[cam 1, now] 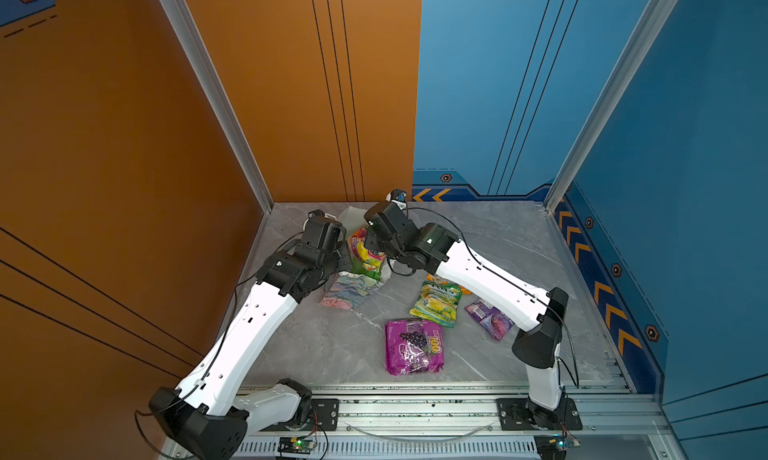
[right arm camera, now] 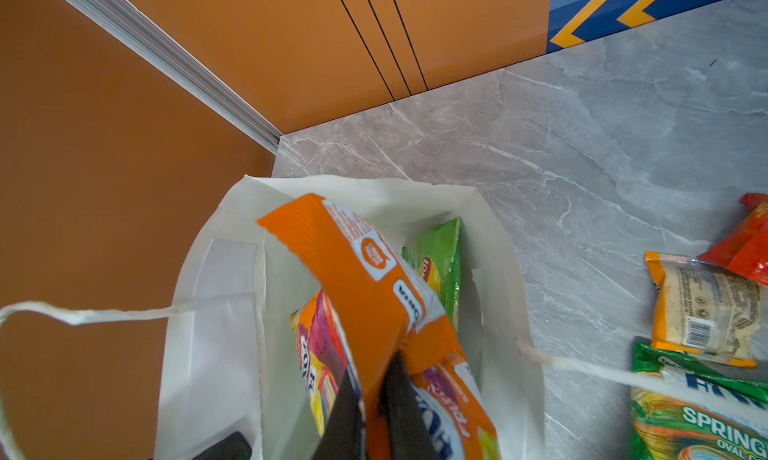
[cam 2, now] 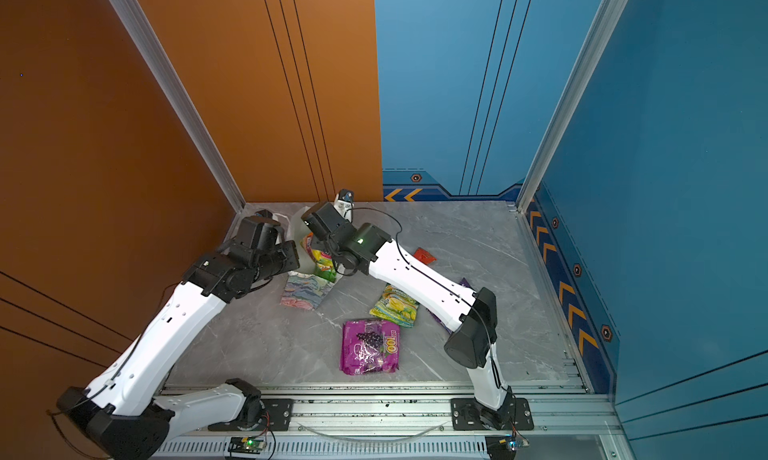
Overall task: Place the snacks into the paper bag
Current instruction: 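Lift the orange Fox's bag with the right gripper over the paper bag, then release the Fox's bag into the paper bag and withdraw the right gripper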
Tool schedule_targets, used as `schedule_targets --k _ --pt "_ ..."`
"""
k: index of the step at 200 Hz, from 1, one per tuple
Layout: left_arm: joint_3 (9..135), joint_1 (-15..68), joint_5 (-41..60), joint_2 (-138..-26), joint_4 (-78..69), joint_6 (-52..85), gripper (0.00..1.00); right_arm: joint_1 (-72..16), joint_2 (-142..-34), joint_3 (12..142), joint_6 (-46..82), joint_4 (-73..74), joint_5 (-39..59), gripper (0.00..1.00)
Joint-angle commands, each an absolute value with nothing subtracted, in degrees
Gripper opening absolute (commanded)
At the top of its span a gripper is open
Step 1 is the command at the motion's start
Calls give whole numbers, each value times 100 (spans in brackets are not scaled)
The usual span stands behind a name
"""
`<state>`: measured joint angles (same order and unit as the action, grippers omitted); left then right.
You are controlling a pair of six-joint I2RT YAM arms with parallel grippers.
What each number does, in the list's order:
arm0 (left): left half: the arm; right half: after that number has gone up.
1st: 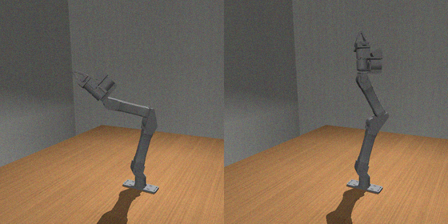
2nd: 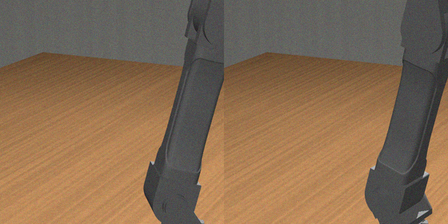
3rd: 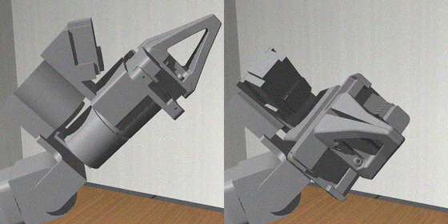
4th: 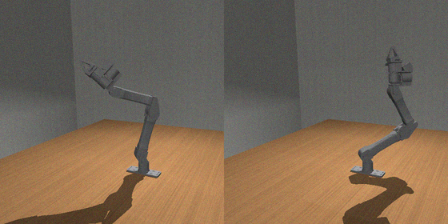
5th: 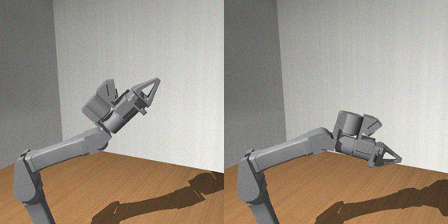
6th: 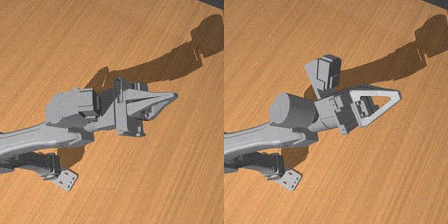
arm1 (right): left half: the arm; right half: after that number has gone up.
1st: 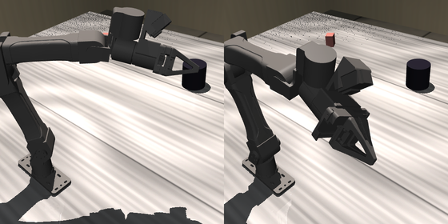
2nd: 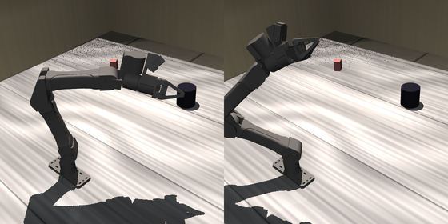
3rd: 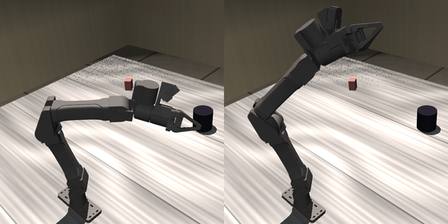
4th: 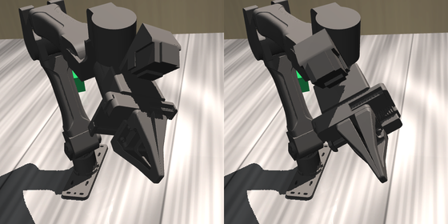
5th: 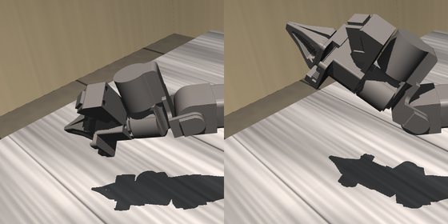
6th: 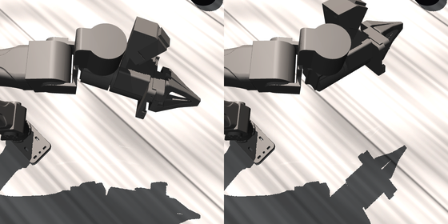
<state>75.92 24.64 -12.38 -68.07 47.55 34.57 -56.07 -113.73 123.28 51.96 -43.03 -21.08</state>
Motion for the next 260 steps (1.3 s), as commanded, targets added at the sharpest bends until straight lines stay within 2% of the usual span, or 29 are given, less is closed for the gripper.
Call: schedule_targets --k 1,33,117,153,216,260 --pt "7528 2407 -1011 -6688 4516 3472 0 -5718 -11412 12568 5450 -4224 -2441 0" --pt "7523 2385 -929 -6741 4493 3472 0 -5827 -11598 12553 5676 -4157 -2833 0" --pt "7508 2200 -801 -6748 4495 3491 0 -5906 -11767 12060 6222 -3687 -2866 0" --pt "7472 2195 -776 -6749 4455 3481 0 -5798 -12107 12112 6331 -3577 -2266 0" --pt "7469 2200 -727 -6746 4416 3463 0 -5752 -12300 12043 6491 -3407 -1946 0" --pt "7454 2189 -726 -6732 4420 3457 0 -5738 -12135 11814 6518 -3270 -1984 10"
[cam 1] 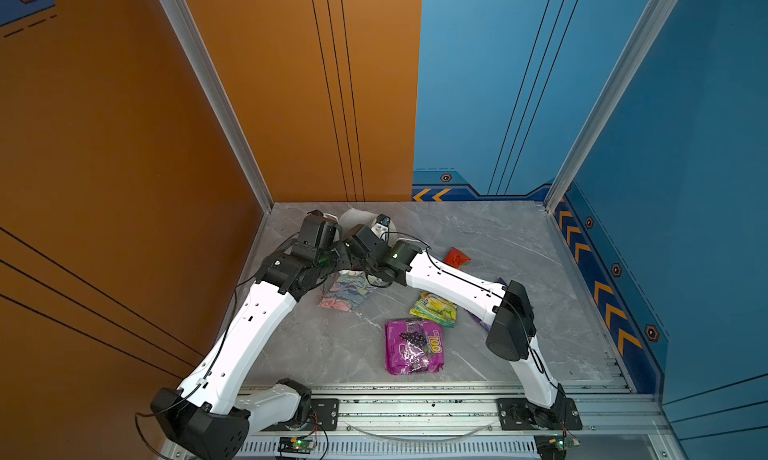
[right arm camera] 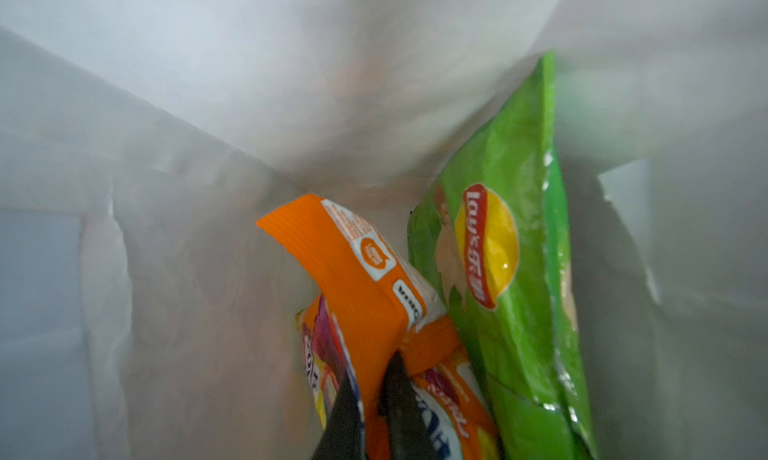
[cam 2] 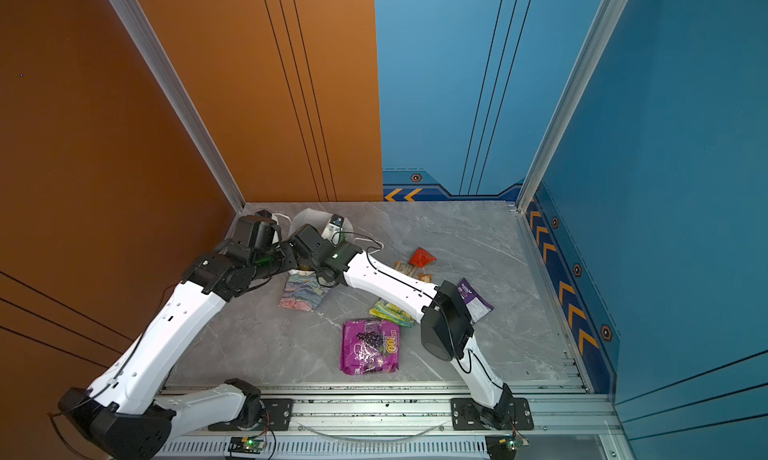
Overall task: Place the snacks into the paper bag
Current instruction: 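Release the Fox's bag into the paper bag and withdraw the right gripper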
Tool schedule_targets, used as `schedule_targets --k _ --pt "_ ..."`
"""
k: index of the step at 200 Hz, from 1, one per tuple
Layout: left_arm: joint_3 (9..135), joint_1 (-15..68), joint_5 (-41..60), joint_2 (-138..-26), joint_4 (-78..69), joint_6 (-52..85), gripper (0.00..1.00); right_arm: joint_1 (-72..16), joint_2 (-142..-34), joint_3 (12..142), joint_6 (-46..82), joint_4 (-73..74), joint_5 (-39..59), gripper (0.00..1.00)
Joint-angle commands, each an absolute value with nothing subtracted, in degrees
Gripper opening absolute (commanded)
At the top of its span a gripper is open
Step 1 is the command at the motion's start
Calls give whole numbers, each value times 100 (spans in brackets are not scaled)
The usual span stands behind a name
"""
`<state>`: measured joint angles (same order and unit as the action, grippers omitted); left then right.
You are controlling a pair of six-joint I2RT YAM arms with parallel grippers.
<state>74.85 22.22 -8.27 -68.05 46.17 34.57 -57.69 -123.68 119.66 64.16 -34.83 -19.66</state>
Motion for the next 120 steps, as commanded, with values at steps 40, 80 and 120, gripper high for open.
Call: schedule_targets --k 40,80,120 --pt "7448 2171 -721 -6715 4420 3466 0 -5747 -11982 11716 6415 -3242 -2069 21" --pt "7445 2152 -715 -6695 4421 3462 0 -5721 -11704 11689 6233 -3291 -2094 34" --pt "7449 2122 -707 -6697 4421 3457 0 -5712 -11348 11590 6054 -3344 -2062 45"
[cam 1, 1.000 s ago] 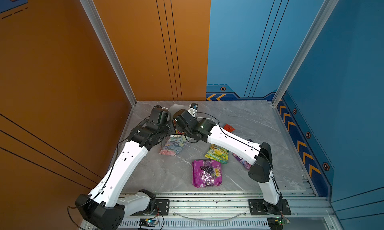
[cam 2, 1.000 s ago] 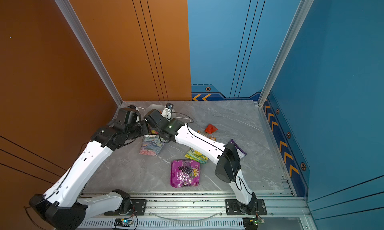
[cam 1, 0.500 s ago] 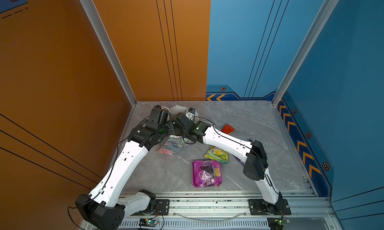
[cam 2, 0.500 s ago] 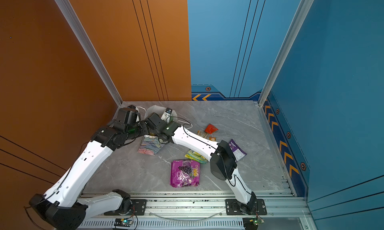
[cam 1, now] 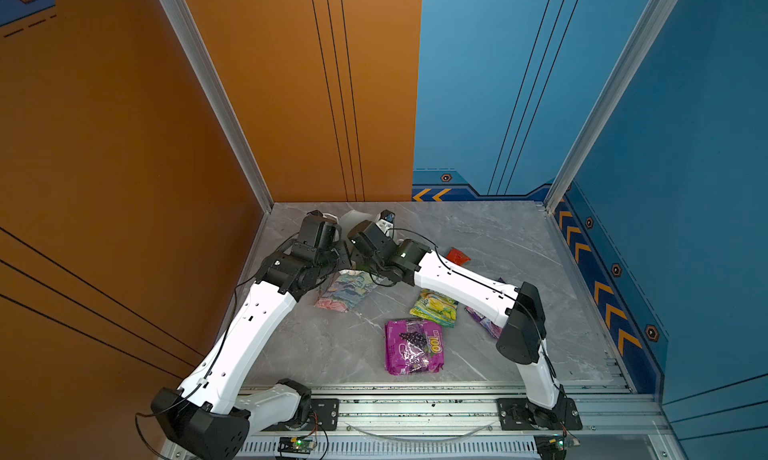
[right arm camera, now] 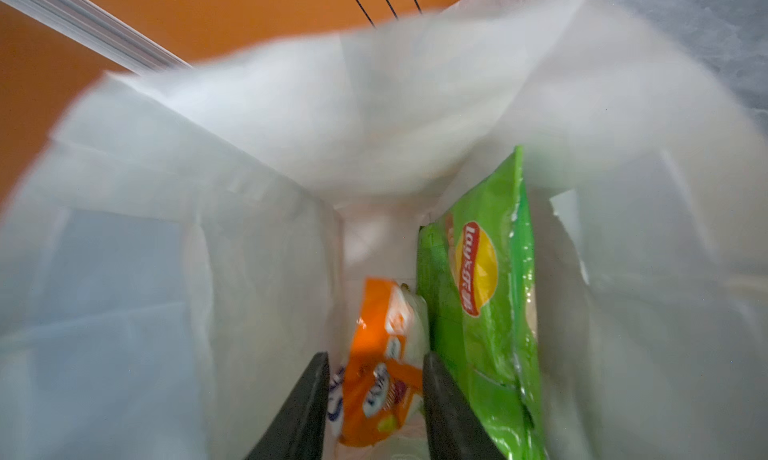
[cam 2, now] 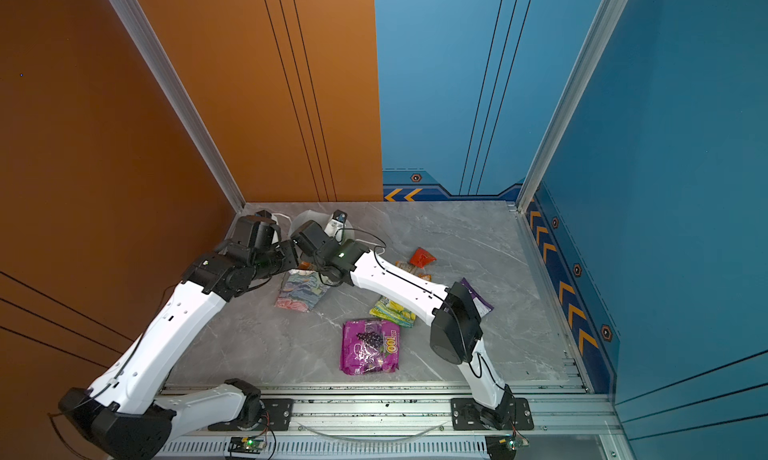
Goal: Place the snacks into the paper bag
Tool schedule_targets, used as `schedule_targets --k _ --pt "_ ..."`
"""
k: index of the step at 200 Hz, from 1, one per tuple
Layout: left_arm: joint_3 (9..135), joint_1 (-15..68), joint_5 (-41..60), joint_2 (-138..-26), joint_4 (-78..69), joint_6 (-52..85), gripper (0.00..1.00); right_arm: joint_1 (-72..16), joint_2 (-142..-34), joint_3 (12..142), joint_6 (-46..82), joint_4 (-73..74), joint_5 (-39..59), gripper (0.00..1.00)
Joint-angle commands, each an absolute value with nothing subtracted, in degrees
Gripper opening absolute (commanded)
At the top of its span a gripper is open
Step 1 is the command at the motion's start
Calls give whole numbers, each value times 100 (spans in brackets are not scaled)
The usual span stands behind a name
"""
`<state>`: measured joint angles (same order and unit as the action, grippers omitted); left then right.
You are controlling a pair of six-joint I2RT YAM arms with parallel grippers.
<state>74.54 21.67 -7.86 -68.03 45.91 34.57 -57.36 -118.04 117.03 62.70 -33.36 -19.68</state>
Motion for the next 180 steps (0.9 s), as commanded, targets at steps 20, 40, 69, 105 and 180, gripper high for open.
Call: schedule_targets --k 20,40,69,105,180 --pt "7449 2104 -700 -6706 4418 3461 0 -5730 -11027 11393 5917 -3305 -2086 50" --pt "7445 2098 -703 -6695 4421 3437 0 -5746 -10611 11081 5701 -3223 -2075 53" --pt "7450 2084 -702 -6695 4421 3423 0 -5763 -9880 10475 5353 -3225 -2131 57" --pt "7455 2039 -696 -6708 4418 3406 0 -5709 -8829 9210 5188 -3204 -2084 62" --pt "7492 1811 -549 -6754 4421 3360 0 -5739 -6774 6062 5455 -2970 -1978 81"
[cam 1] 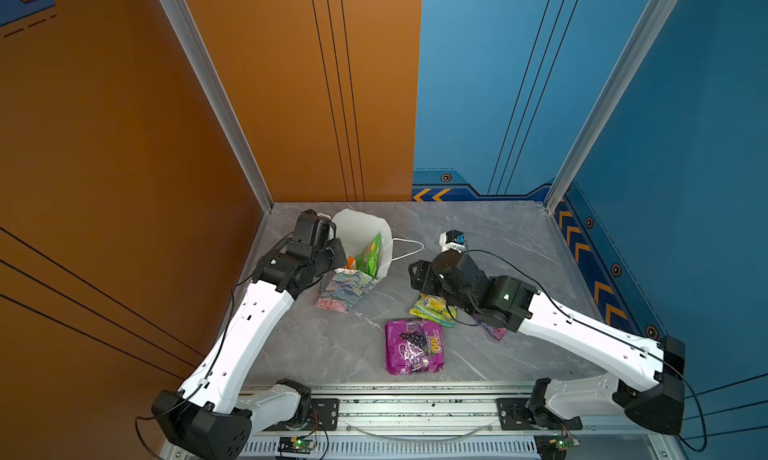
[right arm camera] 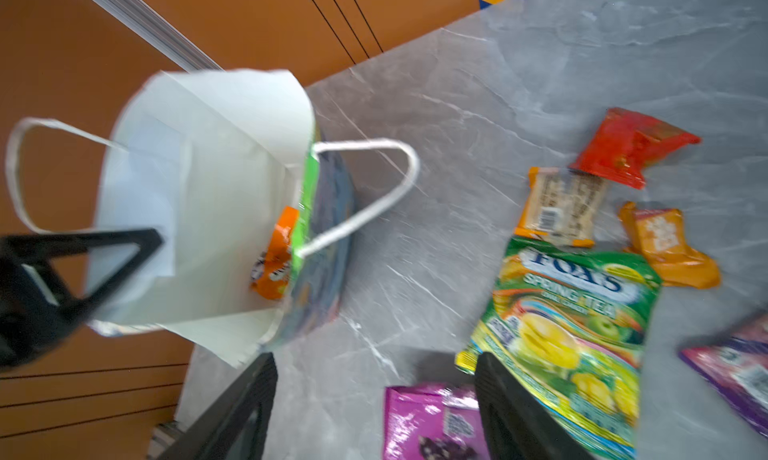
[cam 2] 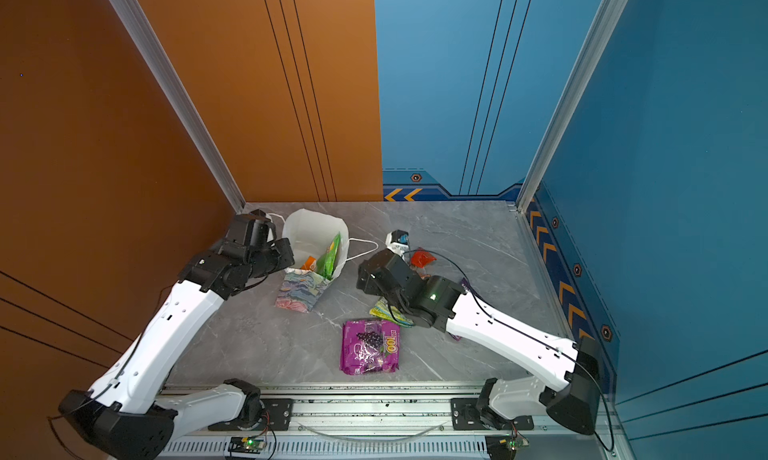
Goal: Place the snacks into the paper bag
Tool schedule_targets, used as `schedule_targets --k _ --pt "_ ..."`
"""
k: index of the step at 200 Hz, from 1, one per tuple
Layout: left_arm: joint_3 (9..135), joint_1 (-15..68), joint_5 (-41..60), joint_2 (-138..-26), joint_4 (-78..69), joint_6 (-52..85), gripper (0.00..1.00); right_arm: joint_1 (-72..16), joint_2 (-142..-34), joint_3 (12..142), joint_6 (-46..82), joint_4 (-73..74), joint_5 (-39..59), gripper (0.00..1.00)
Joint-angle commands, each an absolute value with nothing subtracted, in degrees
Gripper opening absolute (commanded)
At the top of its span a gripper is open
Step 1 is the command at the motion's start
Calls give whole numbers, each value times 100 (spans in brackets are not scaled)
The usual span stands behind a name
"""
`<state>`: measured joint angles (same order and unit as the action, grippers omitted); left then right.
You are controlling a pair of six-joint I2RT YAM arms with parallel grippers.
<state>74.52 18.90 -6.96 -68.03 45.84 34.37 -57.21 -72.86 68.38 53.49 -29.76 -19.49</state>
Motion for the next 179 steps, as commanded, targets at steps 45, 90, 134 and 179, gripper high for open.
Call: schedule_targets --k 45,90,134,179 --pt "7495 1767 -510 -6754 4419 3347 0 -5788 -5888 4137 6021 -2199 -1531 80" --pt "7489 1765 -518 -6751 4419 3337 0 -6307 -5412 3115 6712 -1597 -1933 81" --pt "7485 1762 -509 -6765 4421 3346 0 -6708 -5602 2492 7228 -721 -2101 83" --pt "7484 1784 -527 -6759 4420 3340 0 -6771 -5896 2371 7318 -334 -2065 84"
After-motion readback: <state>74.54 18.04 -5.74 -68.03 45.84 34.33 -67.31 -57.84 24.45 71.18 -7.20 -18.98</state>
